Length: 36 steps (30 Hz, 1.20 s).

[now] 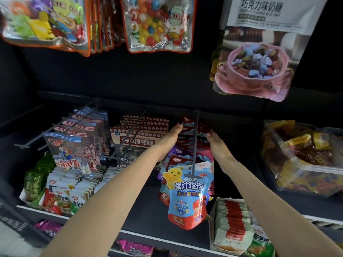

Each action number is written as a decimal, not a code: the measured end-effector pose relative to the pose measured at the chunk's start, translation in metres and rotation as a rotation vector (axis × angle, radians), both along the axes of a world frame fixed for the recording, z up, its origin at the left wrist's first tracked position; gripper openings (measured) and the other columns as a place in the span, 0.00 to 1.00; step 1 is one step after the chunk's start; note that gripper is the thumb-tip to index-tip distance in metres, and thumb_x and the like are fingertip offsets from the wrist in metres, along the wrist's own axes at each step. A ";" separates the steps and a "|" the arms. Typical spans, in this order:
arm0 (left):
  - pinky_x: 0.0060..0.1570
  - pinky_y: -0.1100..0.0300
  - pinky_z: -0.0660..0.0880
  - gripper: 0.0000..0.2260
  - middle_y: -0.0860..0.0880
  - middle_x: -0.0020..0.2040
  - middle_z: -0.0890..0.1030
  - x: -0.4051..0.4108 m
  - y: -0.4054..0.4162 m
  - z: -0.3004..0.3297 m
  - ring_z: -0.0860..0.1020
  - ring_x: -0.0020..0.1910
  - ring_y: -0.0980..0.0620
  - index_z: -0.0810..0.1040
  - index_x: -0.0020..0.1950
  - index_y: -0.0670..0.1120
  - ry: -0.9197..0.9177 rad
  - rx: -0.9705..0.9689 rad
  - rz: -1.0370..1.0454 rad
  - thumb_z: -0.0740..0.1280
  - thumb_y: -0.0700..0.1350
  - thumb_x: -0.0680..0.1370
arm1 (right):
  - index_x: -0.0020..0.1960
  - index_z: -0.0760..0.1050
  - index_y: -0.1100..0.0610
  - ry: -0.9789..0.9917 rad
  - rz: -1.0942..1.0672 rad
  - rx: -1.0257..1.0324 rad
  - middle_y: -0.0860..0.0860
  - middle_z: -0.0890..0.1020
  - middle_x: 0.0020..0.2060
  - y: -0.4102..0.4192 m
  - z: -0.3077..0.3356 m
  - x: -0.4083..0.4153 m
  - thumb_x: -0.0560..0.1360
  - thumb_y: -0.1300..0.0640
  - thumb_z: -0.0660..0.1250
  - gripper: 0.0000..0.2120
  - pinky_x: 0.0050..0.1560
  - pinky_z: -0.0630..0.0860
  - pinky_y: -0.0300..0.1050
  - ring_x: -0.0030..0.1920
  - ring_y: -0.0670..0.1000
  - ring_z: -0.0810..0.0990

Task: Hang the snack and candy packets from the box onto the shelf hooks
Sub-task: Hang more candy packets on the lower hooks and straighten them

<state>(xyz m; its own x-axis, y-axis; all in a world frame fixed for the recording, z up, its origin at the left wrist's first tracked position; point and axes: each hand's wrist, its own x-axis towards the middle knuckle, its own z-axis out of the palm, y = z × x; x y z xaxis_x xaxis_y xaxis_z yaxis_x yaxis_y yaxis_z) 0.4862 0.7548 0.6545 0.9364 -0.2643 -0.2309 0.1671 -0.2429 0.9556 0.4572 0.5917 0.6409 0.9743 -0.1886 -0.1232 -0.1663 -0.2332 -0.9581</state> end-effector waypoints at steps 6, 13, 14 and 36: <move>0.72 0.50 0.56 0.28 0.47 0.76 0.59 0.003 0.003 0.004 0.59 0.74 0.46 0.57 0.76 0.52 -0.020 0.102 0.006 0.49 0.63 0.80 | 0.76 0.56 0.50 0.008 -0.022 -0.047 0.54 0.73 0.66 -0.002 0.009 0.000 0.81 0.44 0.54 0.26 0.55 0.72 0.44 0.61 0.53 0.76; 0.69 0.60 0.56 0.21 0.49 0.77 0.57 0.017 -0.014 0.029 0.59 0.74 0.49 0.56 0.77 0.50 -0.238 0.247 -0.018 0.49 0.51 0.84 | 0.74 0.62 0.54 -0.014 -0.011 -0.131 0.55 0.74 0.65 -0.002 0.024 0.009 0.82 0.47 0.53 0.23 0.64 0.71 0.50 0.63 0.55 0.74; 0.68 0.61 0.57 0.21 0.49 0.77 0.57 0.021 -0.014 0.030 0.59 0.74 0.49 0.56 0.77 0.50 -0.262 0.287 -0.033 0.49 0.49 0.84 | 0.73 0.63 0.54 -0.020 -0.017 -0.154 0.55 0.74 0.65 -0.003 0.026 0.010 0.82 0.47 0.54 0.22 0.63 0.71 0.48 0.63 0.55 0.74; 0.67 0.51 0.66 0.15 0.45 0.70 0.67 0.048 -0.016 0.027 0.66 0.69 0.47 0.69 0.69 0.44 -0.656 0.939 -0.219 0.56 0.41 0.82 | 0.62 0.75 0.62 -0.047 -0.005 -0.560 0.58 0.78 0.60 -0.014 0.032 0.015 0.79 0.62 0.62 0.13 0.55 0.70 0.40 0.60 0.55 0.77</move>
